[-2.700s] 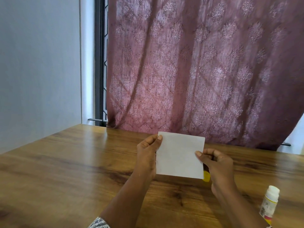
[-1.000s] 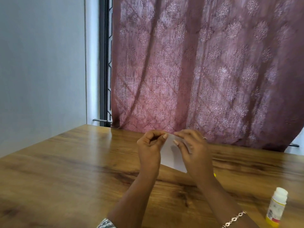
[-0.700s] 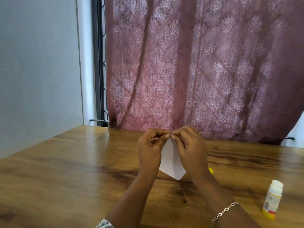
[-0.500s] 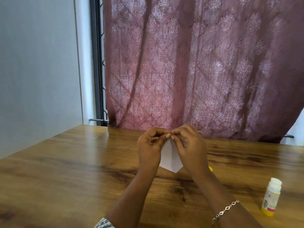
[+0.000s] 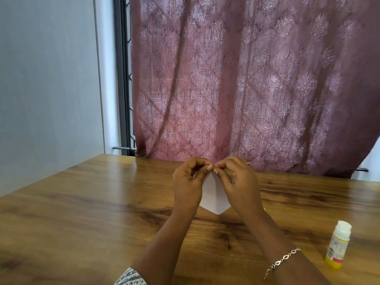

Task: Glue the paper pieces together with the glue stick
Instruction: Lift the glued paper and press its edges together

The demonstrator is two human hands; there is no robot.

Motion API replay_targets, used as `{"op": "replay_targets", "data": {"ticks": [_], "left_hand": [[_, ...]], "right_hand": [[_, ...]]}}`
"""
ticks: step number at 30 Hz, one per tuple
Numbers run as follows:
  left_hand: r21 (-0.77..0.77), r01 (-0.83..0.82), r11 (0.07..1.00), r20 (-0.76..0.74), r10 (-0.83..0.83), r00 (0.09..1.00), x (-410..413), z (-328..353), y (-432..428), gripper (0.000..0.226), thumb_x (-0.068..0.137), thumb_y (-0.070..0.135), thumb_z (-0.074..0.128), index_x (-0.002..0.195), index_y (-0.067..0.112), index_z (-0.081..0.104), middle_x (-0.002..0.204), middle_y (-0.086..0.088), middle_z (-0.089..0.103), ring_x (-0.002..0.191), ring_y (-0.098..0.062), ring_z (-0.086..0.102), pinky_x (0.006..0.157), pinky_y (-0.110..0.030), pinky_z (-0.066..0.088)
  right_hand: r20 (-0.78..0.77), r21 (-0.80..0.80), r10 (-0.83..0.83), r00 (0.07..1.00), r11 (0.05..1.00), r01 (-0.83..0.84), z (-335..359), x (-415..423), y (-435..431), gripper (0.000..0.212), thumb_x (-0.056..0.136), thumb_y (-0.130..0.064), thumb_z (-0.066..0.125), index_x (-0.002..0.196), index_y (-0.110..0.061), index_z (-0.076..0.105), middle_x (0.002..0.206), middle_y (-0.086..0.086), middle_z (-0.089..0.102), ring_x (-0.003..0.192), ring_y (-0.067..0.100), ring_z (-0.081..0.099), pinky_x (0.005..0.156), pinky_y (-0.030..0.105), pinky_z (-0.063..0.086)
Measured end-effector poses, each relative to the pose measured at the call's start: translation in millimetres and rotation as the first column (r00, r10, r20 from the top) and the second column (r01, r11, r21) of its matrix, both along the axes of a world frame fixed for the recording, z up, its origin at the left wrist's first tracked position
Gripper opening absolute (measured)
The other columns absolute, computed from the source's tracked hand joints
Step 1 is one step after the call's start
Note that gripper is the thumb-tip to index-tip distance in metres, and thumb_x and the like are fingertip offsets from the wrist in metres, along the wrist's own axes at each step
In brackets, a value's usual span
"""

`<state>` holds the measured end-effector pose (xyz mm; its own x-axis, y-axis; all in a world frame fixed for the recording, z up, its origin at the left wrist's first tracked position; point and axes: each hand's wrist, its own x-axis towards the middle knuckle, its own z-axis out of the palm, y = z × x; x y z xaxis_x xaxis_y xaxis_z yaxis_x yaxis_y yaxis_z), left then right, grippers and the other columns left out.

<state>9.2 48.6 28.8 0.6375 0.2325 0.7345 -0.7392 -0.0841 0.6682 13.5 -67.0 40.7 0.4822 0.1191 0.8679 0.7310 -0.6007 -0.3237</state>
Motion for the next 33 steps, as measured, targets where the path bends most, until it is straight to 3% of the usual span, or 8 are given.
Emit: {"op": "replay_targets", "data": {"ticks": [3, 7, 14, 17, 22, 29, 33], "left_hand": [[-0.012, 0.009, 1.0, 0.005, -0.009, 1.0, -0.1, -0.3, -0.6, 0.013, 0.076, 0.016, 0.062, 0.071, 0.027, 0.066, 0.069, 0.011, 0.067, 0.072, -0.015, 0.061, 0.071, -0.029, 0.048], [-0.006, 0.011, 1.0, -0.007, -0.011, 1.0, -0.7, -0.6, -1.1, 0.011, 0.076, 0.016, 0.063, 0.071, 0.025, 0.066, 0.068, 0.012, 0.068, 0.07, -0.011, 0.06, 0.07, -0.023, 0.047], [-0.068, 0.001, 0.998, -0.045, -0.004, 0.999, -0.3, 1.3, 0.6, 0.021, 0.082, 0.0, 0.061, 0.069, 0.017, 0.062, 0.067, 0.002, 0.063, 0.061, -0.001, 0.055, 0.059, -0.011, 0.042], [-0.084, 0.008, 0.996, -0.054, -0.012, 0.998, -0.1, 2.1, 0.3, 0.022, 0.081, 0.0, 0.062, 0.068, 0.018, 0.062, 0.064, 0.007, 0.064, 0.06, 0.0, 0.056, 0.059, -0.011, 0.043], [-0.27, 0.021, 0.963, -0.077, -0.044, 0.996, 0.7, 4.1, 8.1, 0.024, 0.083, -0.001, 0.06, 0.068, 0.018, 0.062, 0.055, 0.014, 0.065, 0.056, 0.005, 0.055, 0.053, -0.008, 0.043], [-0.366, 0.022, 0.93, -0.098, -0.062, 0.993, 0.0, 5.8, 11.1, 0.02, 0.082, 0.001, 0.061, 0.069, 0.016, 0.062, 0.056, 0.011, 0.064, 0.054, 0.005, 0.054, 0.052, -0.009, 0.045], [-0.419, 0.041, 0.907, -0.119, -0.1, 0.988, 1.0, 5.2, 12.6, 0.019, 0.082, 0.001, 0.061, 0.07, 0.016, 0.063, 0.054, 0.011, 0.065, 0.053, 0.004, 0.056, 0.051, -0.011, 0.047]], "right_hand": [[-0.004, 0.003, 0.005, 1.0, 1.0, -0.005, 0.3, -0.7, -0.8, 0.013, 0.08, -0.019, 0.057, 0.077, -0.009, 0.064, 0.077, 0.004, 0.062, 0.073, 0.012, 0.052, 0.061, 0.016, 0.035], [-0.001, 0.0, 0.006, 1.0, 1.0, -0.006, 0.6, -0.5, -1.9, 0.015, 0.08, -0.019, 0.057, 0.076, -0.007, 0.065, 0.076, 0.007, 0.063, 0.073, 0.012, 0.051, 0.065, 0.012, 0.034], [-0.017, -0.01, 0.002, 1.0, 1.0, -0.003, 0.1, 1.5, -8.8, 0.019, 0.079, -0.02, 0.056, 0.074, -0.004, 0.064, 0.076, 0.009, 0.063, 0.073, 0.019, 0.055, 0.063, 0.025, 0.037], [-0.035, -0.002, 0.012, 0.999, 1.0, -0.012, 0.4, 1.4, -10.3, 0.018, 0.078, -0.021, 0.056, 0.074, -0.005, 0.065, 0.076, 0.008, 0.064, 0.073, 0.021, 0.056, 0.063, 0.03, 0.04], [-0.077, -0.011, -0.006, 0.997, 1.0, 0.005, 0.5, 3.9, -19.3, 0.007, 0.077, -0.011, 0.062, 0.074, -0.005, 0.066, 0.078, 0.009, 0.064, 0.072, 0.016, 0.053, 0.064, 0.016, 0.037], [-0.12, 0.035, -0.017, 0.993, 0.999, 0.021, 1.0, 4.0, -29.2, 0.005, 0.079, -0.005, 0.065, 0.075, -0.004, 0.066, 0.076, 0.003, 0.06, 0.076, 0.022, 0.057, 0.067, 0.035, 0.044], [-0.129, 0.065, -0.012, 0.992, 0.998, 0.021, 1.4, 6.1, -32.4, 0.004, 0.078, -0.004, 0.065, 0.075, -0.003, 0.067, 0.073, -0.002, 0.057, 0.075, 0.021, 0.057, 0.066, 0.03, 0.044]]}}
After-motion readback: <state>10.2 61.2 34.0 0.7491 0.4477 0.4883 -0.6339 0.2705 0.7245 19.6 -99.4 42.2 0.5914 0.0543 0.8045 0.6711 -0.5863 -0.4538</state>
